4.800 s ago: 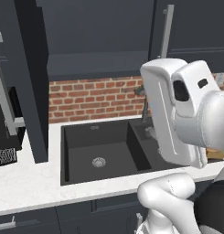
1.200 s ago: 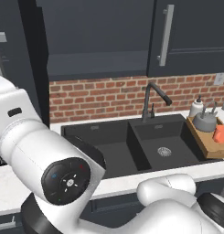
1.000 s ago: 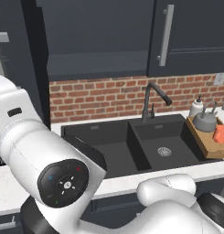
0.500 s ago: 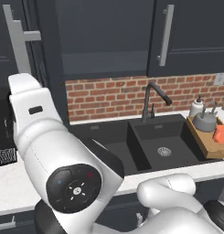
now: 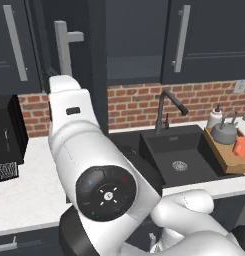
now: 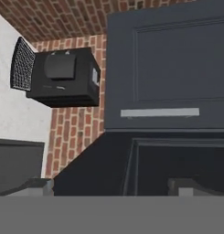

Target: Pick the kettle from the counter and place it on the tray. Then pick the mug from the cabinet and place it on the tray. Then close the cabinet doors.

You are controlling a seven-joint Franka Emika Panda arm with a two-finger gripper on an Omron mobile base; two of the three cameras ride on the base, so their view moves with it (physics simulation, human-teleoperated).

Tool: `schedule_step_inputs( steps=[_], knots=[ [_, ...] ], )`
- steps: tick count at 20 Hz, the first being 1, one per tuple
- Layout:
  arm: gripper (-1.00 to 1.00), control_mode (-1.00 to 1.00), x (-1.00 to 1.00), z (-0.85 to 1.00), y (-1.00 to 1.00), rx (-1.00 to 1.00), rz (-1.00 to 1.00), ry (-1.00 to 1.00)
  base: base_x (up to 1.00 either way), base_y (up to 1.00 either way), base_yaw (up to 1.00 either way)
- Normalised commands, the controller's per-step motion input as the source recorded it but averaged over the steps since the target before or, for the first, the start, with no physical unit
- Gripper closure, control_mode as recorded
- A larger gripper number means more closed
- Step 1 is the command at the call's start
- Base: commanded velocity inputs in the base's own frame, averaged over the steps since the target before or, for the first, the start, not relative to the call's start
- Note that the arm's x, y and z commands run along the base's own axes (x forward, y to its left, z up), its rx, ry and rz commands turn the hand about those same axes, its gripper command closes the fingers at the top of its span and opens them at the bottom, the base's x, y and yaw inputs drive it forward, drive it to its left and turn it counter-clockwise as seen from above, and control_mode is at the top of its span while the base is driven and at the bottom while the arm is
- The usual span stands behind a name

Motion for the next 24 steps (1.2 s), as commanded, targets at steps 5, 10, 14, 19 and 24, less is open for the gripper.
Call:
schedule_step_inputs(
  steps=[5,10,14,19,24],
  knots=[
    [-1.0,-1.0,0.43,0.0,-0.6,-0.02,-0.13,0.1,0.0,0.0,0.0],
    [-1.0,-1.0,0.5,0.0,-0.58,-0.03,-0.14,0.09,0.0,0.0,0.0],
    [-1.0,-1.0,0.5,-0.01,-0.6,-0.03,-0.13,0.07,0.0,0.0,0.0],
    [-1.0,-1.0,0.51,-0.02,-0.61,-0.03,-0.14,0.05,0.0,0.0,0.0],
    [-1.0,-1.0,0.53,0.0,-0.63,-0.04,-0.16,0.04,0.0,0.0,0.0]
  ],
)
